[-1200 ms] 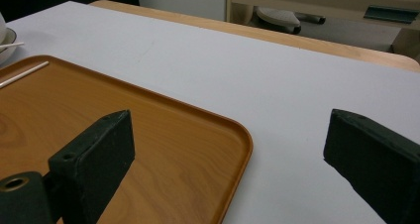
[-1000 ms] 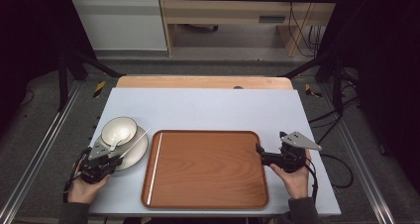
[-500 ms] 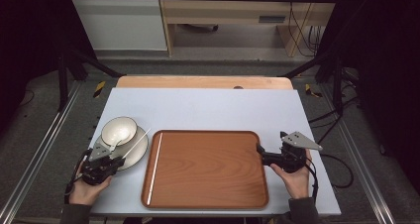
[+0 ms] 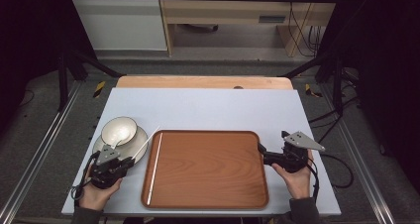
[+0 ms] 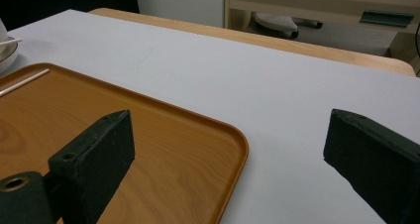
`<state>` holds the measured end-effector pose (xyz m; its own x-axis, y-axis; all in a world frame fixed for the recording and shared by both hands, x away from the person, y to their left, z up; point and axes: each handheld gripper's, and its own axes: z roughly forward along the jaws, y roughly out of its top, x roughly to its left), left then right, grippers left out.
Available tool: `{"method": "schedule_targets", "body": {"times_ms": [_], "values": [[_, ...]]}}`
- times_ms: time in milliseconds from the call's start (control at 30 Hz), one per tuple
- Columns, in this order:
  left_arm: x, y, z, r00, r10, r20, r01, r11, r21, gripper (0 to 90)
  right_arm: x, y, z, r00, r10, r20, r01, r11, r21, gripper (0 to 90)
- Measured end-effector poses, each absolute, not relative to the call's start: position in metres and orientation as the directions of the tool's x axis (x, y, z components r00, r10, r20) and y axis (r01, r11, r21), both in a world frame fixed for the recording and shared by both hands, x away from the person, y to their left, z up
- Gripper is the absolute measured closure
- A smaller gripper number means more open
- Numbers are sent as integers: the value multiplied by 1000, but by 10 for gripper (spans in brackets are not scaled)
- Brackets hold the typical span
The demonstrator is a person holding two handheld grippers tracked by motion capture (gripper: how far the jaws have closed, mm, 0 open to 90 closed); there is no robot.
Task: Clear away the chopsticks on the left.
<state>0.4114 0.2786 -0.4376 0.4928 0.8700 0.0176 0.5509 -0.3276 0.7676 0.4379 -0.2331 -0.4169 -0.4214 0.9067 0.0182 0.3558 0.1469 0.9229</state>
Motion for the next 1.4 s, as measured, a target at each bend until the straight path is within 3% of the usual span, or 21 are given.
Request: {"method": "schedule_targets", "body": {"times_ms": [967, 1400], "values": [[389, 234, -423, 389, 920, -41, 537, -191, 822, 837, 433, -232, -408, -418, 908, 11, 323, 137, 936, 60], [387, 208, -425, 321, 947, -10, 552, -178, 815, 838, 432, -232, -406, -423, 906, 20, 321, 129, 938, 62]]}}
